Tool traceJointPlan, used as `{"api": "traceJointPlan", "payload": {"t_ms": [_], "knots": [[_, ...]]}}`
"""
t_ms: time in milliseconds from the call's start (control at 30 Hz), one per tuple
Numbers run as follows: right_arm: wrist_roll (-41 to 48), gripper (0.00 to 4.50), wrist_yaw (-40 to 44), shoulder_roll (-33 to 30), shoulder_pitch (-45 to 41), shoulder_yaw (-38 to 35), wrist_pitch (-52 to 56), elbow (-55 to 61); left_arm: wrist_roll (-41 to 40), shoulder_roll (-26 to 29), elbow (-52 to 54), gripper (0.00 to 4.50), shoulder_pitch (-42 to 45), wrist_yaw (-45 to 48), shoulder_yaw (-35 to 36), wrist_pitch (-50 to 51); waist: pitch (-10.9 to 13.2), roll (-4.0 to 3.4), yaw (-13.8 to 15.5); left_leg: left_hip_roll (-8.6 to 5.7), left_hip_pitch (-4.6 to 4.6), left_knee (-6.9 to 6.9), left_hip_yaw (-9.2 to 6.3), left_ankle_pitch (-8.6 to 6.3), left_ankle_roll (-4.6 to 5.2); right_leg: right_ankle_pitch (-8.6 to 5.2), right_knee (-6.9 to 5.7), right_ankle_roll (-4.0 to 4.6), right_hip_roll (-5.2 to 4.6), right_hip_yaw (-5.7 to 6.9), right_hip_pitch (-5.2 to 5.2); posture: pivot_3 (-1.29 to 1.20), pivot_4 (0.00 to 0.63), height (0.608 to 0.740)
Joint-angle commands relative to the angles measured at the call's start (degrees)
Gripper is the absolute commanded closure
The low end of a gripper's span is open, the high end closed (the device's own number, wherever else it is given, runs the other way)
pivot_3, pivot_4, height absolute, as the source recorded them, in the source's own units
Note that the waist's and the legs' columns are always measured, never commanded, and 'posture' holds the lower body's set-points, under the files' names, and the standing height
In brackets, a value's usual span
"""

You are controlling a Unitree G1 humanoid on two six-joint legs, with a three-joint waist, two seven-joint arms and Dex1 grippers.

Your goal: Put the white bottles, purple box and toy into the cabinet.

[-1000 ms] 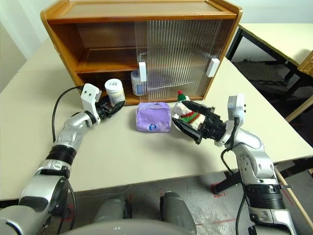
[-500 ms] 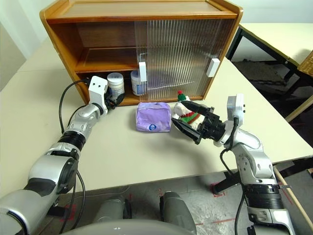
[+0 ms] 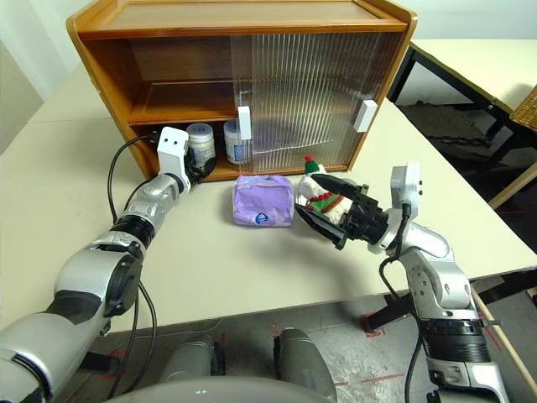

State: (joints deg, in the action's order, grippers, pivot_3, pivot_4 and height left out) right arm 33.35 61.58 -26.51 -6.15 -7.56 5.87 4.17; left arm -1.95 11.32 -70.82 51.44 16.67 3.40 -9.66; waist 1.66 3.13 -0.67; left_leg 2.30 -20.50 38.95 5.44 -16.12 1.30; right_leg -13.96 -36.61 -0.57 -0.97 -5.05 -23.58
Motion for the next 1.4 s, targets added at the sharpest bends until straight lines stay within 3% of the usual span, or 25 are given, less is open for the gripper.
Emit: {"api": "traceJointPlan", "payload": {"t_ms": [33,367,500,533,1067,1400], "knots": [[1.24,0.00,-0.76,-0.40,0.38,-1.25,0.76,0.86,0.79,0.07,-0.84,1.48,1.91,-1.05,0.57,-1.47,0.01,0.01,-0.01,0.00,0.00,0.00,0.00,0.00,0.00,0.00,0.00,0.00,0.00,0.00,0.00,0.02,0.001,0.740],[2.08,0.00,-1.45,-1.10,0.73,-1.45,1.78,2.08,0.70,0.55,-1.67,1.48,2.14,-2.59,1.03,-1.18,0.03,0.04,-0.12,0.01,0.01,0.00,0.00,-0.01,-0.01,0.00,-0.01,0.00,0.00,0.00,0.00,0.00,0.006,0.740],[2.02,0.00,-1.42,-1.17,1.41,-1.47,1.50,2.13,0.74,0.42,-1.96,0.08,2.32,-2.33,1.10,-0.89,0.03,0.06,-0.14,0.00,0.01,0.00,0.01,-0.01,-0.01,0.00,-0.01,0.00,0.01,0.00,0.00,0.01,0.010,0.740],[1.95,0.00,-1.40,-1.10,1.60,-1.44,1.38,2.10,0.74,0.41,-2.00,0.03,2.29,-2.31,1.13,-0.91,0.04,0.06,-0.14,0.00,0.01,0.00,0.00,-0.01,-0.01,0.00,-0.01,0.00,0.00,0.00,0.00,0.01,0.010,0.740],[0.63,0.00,-0.77,0.57,-0.87,0.30,0.59,-0.68,0.54,1.72,1.13,0.03,-0.47,0.25,0.85,-2.47,0.04,0.07,-0.09,-0.01,0.04,0.00,0.00,0.00,-0.01,0.00,-0.06,0.00,0.00,-0.01,0.00,0.05,0.004,0.740],[-0.39,0.00,1.11,1.66,-3.91,0.86,-1.47,-5.27,-0.88,2.43,18.27,0.03,-10.90,5.37,-0.11,1.53,0.04,0.06,0.25,0.24,0.05,0.00,0.02,0.00,-0.01,0.01,-0.10,0.02,-0.02,-0.03,0.00,0.08,0.000,0.740]]}}
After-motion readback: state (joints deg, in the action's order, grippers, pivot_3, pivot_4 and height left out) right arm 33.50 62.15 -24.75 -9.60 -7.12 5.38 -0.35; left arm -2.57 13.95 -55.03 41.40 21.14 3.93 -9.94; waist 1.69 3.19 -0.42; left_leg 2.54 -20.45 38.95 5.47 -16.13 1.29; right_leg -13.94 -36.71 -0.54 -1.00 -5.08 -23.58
